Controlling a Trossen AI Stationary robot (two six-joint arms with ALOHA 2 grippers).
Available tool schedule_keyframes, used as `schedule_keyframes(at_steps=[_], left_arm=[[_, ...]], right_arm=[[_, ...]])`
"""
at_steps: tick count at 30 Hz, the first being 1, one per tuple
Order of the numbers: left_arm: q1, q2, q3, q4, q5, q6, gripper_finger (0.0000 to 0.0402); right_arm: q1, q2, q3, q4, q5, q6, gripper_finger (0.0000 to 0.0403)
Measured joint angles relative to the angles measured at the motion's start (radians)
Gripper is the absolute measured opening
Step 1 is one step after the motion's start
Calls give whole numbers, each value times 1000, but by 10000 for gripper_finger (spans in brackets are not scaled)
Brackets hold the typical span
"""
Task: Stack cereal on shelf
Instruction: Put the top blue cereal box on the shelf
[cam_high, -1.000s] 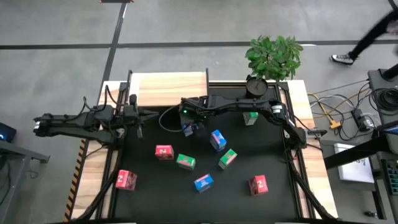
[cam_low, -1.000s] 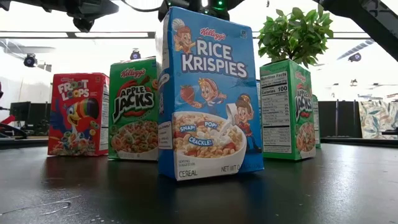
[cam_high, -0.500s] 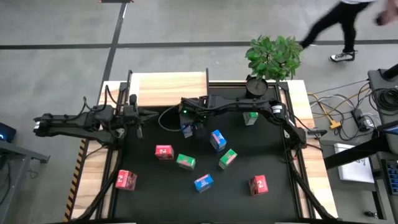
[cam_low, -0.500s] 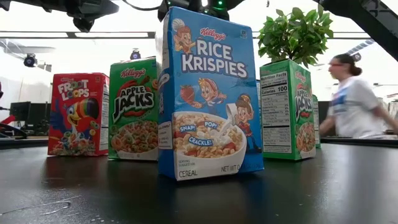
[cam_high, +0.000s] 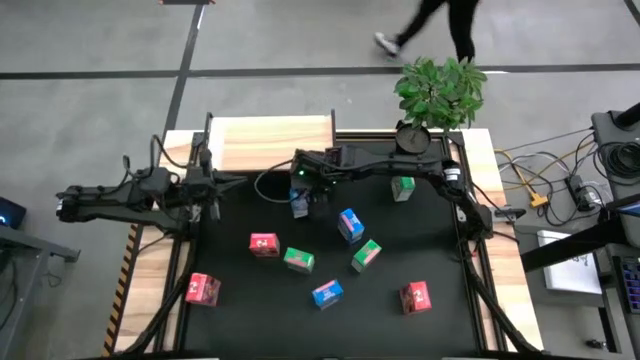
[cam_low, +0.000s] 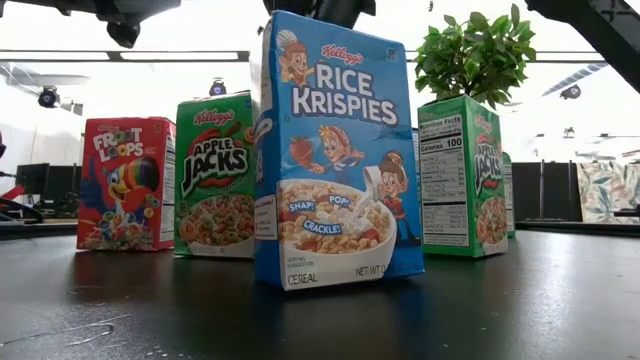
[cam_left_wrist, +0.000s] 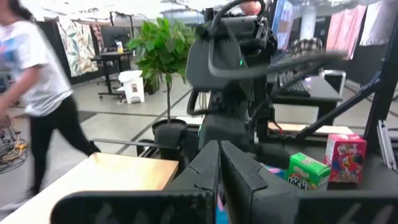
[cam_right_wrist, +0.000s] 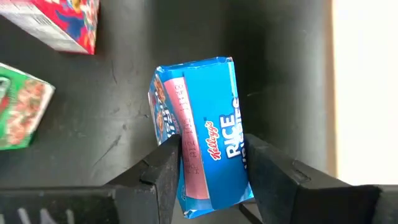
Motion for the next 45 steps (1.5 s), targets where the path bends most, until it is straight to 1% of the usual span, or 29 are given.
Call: schedule_keyframes(at_steps=[7,11,16,21,26,34,39,45], left_arm=[[0,-64,-15,-1,0,5,0],[0,-86,-18,-1,0,8,0],[0,-107,-18,-1,0,8,0],[0,-123,-19,-3,0,12,0],[0,-130,-21,-1,0,12,0],[0,-130,-23,-2,0,12,0],[0,-131,-23,-2,0,12,0],[0,-131,-23,-2,0,12,0]], right_arm=[[0,-27,153,-58,3,72,155],[-7,-27,247,-50,4,81,155],[-39,-49,240,46,15,93,154],[-82,-49,243,162,105,88,154],[-140,-49,242,257,160,123,154],[-204,-49,202,287,160,142,148],[-209,-48,138,296,161,141,148],[-208,-48,81,346,160,137,148]])
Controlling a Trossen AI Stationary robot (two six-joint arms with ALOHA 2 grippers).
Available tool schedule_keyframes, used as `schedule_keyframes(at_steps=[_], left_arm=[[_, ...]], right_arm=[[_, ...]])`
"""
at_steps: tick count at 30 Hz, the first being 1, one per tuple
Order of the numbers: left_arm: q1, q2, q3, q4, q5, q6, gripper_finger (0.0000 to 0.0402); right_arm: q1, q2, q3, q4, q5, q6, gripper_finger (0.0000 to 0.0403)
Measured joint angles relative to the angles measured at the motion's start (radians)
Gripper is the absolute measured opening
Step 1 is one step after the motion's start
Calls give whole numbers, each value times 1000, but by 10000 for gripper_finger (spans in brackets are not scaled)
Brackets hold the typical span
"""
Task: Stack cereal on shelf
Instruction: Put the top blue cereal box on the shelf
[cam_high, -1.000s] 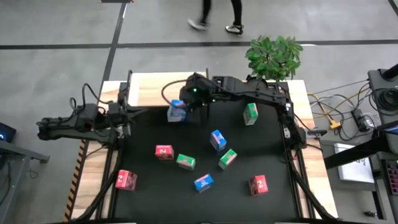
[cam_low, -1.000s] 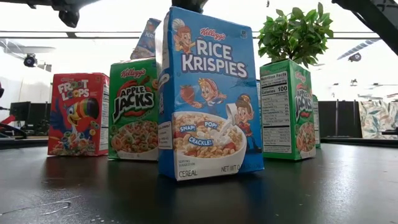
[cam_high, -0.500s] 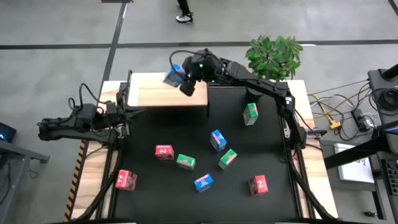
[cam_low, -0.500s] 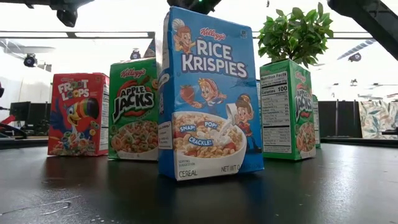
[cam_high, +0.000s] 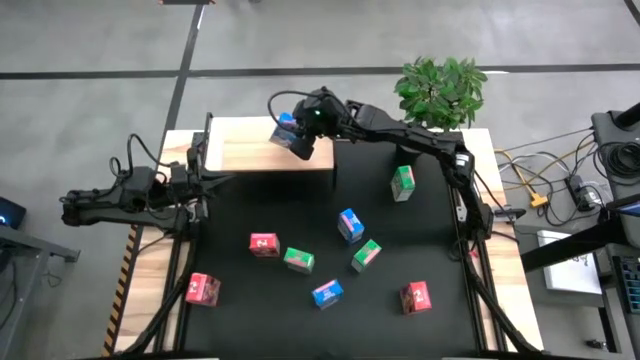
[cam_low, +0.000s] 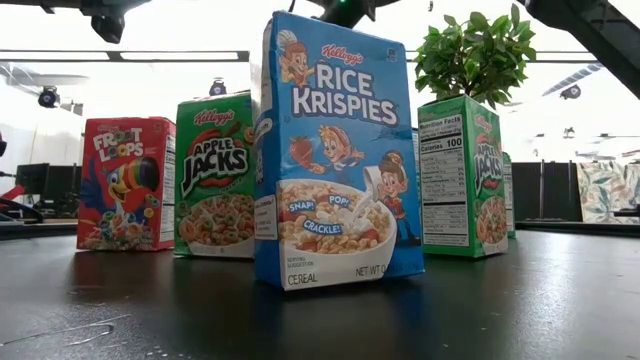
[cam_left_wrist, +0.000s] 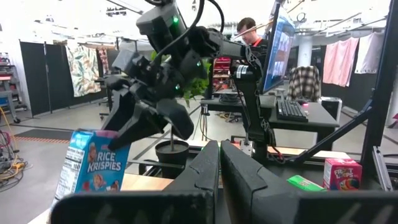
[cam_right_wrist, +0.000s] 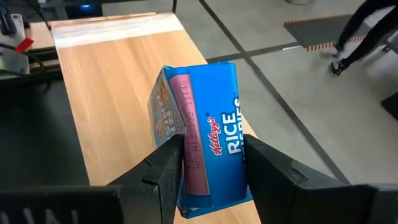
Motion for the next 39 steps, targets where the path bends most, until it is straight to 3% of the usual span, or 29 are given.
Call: schedule_keyframes(at_steps=[14,26,32,39], left_arm=[[0,0,0,0,0,0,0],[0,0,0,-5,0,-1,0],[0,-1,0,-14,0,-1,0],[0,-1,0,-21,0,-6,0]], right_arm=[[0,1,-55,34,-2,-30,219],[3,-1,49,19,1,-33,233],[24,-4,137,-65,-6,-33,214],[56,-5,151,-211,-5,-47,146]])
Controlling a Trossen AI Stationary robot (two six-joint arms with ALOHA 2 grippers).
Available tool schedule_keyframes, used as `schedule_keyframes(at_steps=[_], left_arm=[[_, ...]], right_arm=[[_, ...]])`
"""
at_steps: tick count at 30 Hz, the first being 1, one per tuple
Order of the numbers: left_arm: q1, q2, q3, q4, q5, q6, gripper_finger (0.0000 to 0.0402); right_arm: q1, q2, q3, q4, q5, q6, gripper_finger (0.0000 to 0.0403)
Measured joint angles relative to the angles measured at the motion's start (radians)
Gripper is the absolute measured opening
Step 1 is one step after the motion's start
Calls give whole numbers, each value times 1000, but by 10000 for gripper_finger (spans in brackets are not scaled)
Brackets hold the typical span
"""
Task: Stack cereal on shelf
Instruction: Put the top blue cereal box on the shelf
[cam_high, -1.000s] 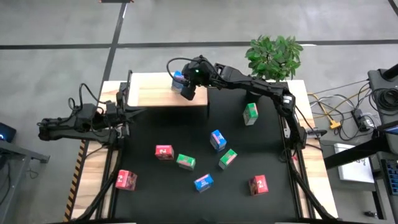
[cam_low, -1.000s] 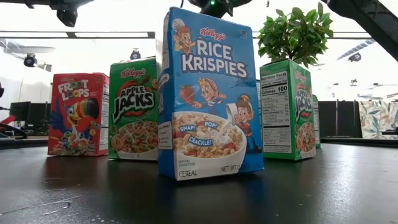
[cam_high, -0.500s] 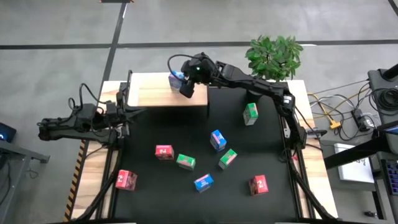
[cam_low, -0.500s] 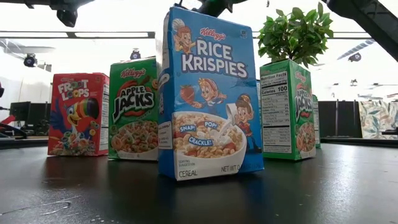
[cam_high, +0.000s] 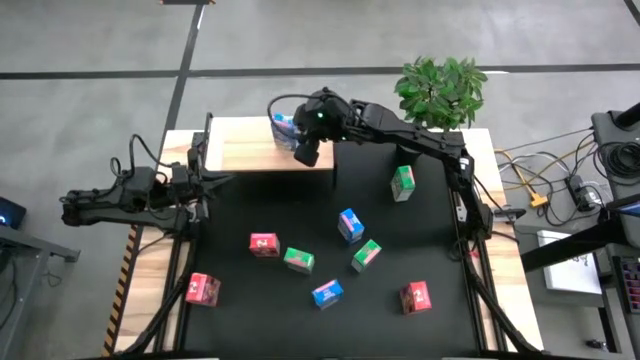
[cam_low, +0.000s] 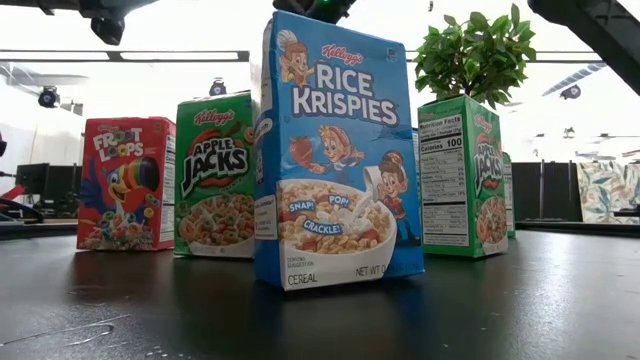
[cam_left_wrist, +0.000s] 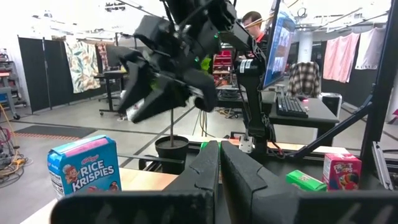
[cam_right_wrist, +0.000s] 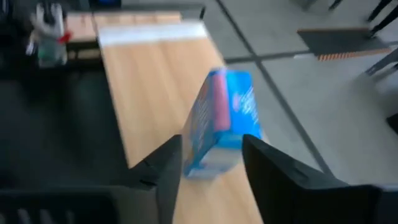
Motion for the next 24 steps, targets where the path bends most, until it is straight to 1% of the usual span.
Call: schedule_keyframes(at_steps=[4,7,10,13,18,24], left_arm=[[0,0,0,-2,0,0,0],[0,0,0,-2,0,0,0],[0,0,0,-2,0,0,0],[0,0,0,-3,0,0,0],[0,0,0,-4,0,0,0],[0,0,0,-4,0,0,0]], right_arm=[[-4,0,-29,-61,7,11,91],[-6,2,-91,-33,7,11,50],[-5,4,-155,28,8,2,18],[-5,4,-211,122,49,-17,10],[-6,4,-278,268,132,-73,9],[-16,4,-343,453,139,-121,9]])
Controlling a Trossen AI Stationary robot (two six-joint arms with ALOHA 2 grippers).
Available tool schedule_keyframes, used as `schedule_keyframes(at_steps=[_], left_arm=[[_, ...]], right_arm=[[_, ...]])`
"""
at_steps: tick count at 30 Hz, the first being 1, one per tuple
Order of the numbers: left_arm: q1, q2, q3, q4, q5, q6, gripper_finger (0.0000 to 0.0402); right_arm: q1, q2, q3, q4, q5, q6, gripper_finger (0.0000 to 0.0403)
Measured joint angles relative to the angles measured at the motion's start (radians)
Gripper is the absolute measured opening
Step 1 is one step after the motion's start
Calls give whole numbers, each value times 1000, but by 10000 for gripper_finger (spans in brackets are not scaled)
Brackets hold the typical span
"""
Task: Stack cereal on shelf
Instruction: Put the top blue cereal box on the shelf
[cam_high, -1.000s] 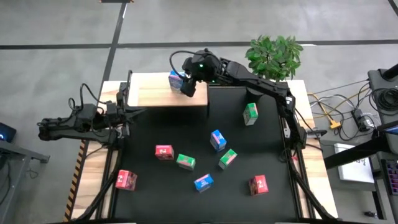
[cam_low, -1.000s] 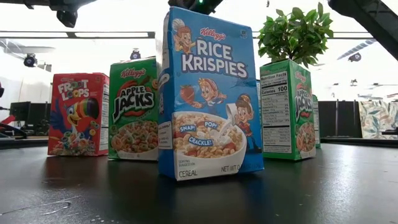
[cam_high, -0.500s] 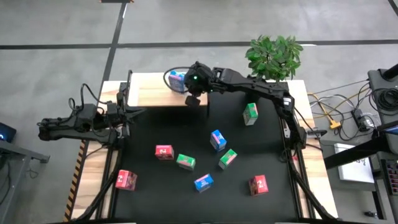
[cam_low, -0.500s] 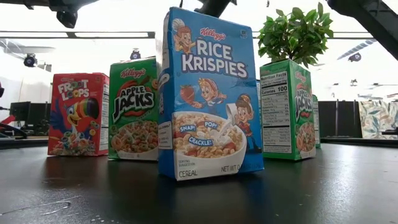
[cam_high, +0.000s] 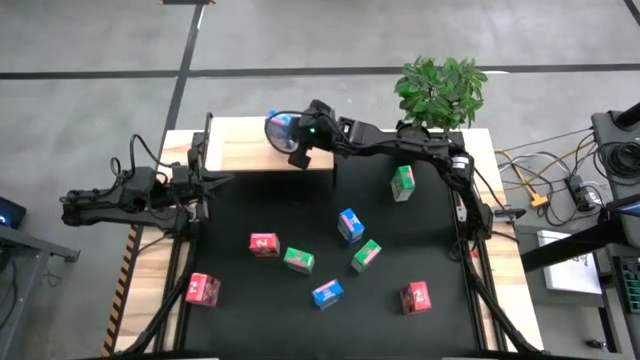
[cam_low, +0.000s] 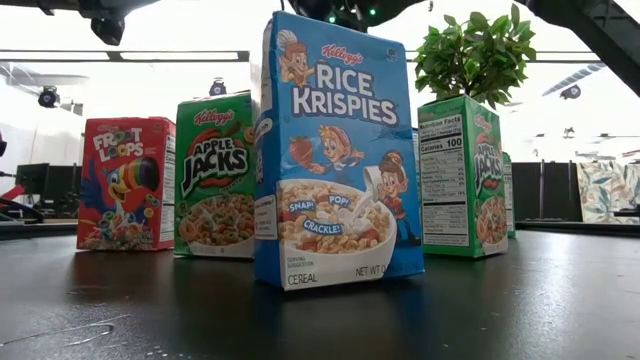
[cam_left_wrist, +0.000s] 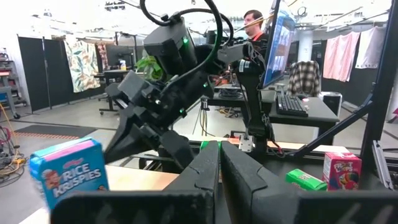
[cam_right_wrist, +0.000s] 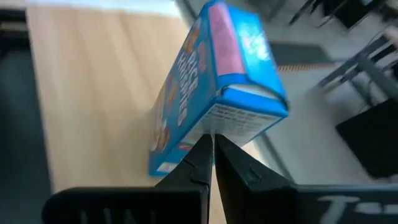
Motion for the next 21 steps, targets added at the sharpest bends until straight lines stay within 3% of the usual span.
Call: schedule_keyframes(at_steps=[21], left_arm=[[0,0,0,1,0,4,0]], right_arm=[[-42,4,-194,490,-86,-65,9]])
